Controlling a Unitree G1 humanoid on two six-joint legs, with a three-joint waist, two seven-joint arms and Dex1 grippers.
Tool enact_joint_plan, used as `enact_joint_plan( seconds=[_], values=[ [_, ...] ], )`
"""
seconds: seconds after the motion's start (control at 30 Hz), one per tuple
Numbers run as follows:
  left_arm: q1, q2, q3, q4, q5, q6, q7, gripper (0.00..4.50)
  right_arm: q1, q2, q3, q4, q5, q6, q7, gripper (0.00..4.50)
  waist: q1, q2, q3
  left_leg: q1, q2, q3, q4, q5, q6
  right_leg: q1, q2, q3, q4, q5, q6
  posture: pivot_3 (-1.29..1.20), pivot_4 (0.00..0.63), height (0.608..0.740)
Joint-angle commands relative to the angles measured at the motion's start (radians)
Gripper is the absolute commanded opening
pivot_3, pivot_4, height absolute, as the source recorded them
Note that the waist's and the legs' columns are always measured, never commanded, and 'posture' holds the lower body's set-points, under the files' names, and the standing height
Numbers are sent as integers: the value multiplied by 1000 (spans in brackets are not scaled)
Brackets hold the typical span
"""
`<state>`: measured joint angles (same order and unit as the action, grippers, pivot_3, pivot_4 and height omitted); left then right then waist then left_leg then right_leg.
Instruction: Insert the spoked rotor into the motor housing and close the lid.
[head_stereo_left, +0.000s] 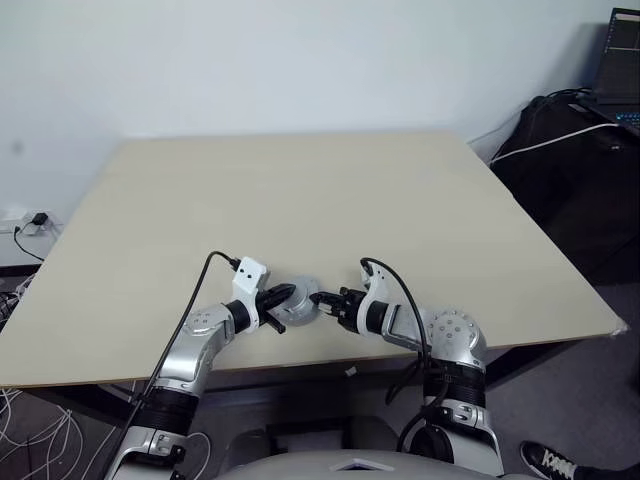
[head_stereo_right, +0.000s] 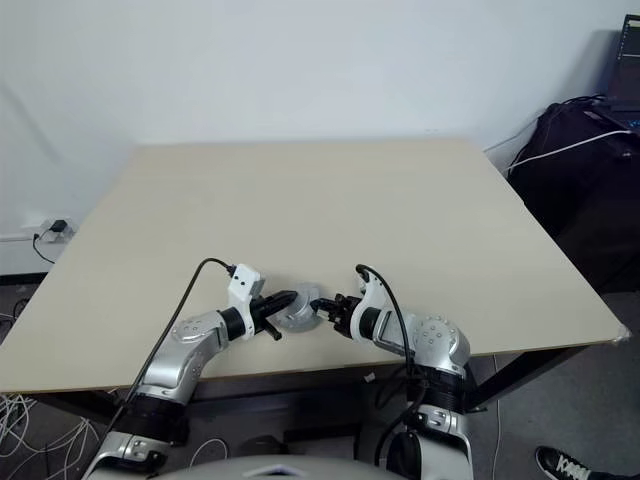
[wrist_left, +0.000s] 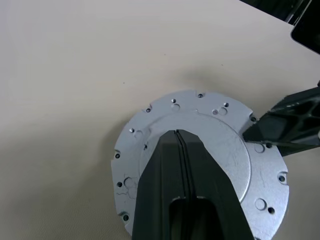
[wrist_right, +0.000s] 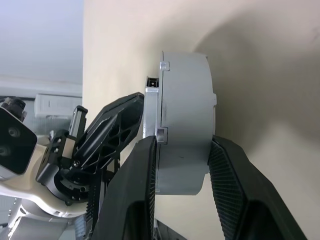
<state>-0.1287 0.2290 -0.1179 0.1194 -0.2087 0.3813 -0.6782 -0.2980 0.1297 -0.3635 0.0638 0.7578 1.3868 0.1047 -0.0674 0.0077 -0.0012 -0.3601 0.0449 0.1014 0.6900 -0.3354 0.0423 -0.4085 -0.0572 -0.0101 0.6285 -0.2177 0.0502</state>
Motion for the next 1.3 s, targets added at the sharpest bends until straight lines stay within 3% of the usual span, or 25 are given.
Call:
enact_joint_plan(
  seconds=[0.03, 0.23, 0.43, 0.7, 1.07, 1.17, 1.3],
  values=[
    [12, -7, -40, 42, 10, 26, -7, 0, -1, 85, 41, -38, 71, 28, 43, 1218, 0, 0, 0, 0, 0, 0, 0, 0, 0, 0, 0, 0, 0, 0, 0, 0, 0, 740],
    [21, -24, -24, 1, -12, 16, 2, 0, -2, 96, 29, -38, 73, 10, 37, 1218, 0, 0, 0, 0, 0, 0, 0, 0, 0, 0, 0, 0, 0, 0, 0, 0, 0, 740],
    [79, -117, 100, -230, -191, -1, 44, 0, -4, 102, -6, -27, 84, -36, 25, 1218, 1, -1, 2, -4, 0, 0, 0, 0, 0, -4, 0, 0, 0, 0, 0, 0, 0, 740],
    [247, -124, 153, -438, -334, 16, 64, 0, -9, 88, -20, -10, 92, -57, 20, 1218, 4, 1, 3, -7, -1, 0, 0, -1, 1, -6, -1, 0, -2, 0, 0, 0, 0, 740],
    [445, -212, 253, -428, -586, 162, 189, 0, -52, 98, -46, -25, 139, -80, 8, 1218, 5, 1, 5, -7, -1, 0, 0, -1, 2, -6, -2, -1, -2, 0, 1, 0, 0, 740],
    [464, -236, 290, -418, -704, 210, 188, 558, -59, 100, -48, -37, 162, -82, -3, 1218, 3, 2, 5, -7, -1, 0, 0, -1, 2, -6, -2, -1, -2, 0, 0, 0, 0, 740],
    [487, -264, 321, -416, -809, 239, 205, 1827, -67, 105, -45, -60, 199, -83, -21, 1218, 2, 1, 5, -7, -1, 0, 0, -1, 2, -6, -2, -1, -2, 0, 0, 0, 0, 740]
  ],
)
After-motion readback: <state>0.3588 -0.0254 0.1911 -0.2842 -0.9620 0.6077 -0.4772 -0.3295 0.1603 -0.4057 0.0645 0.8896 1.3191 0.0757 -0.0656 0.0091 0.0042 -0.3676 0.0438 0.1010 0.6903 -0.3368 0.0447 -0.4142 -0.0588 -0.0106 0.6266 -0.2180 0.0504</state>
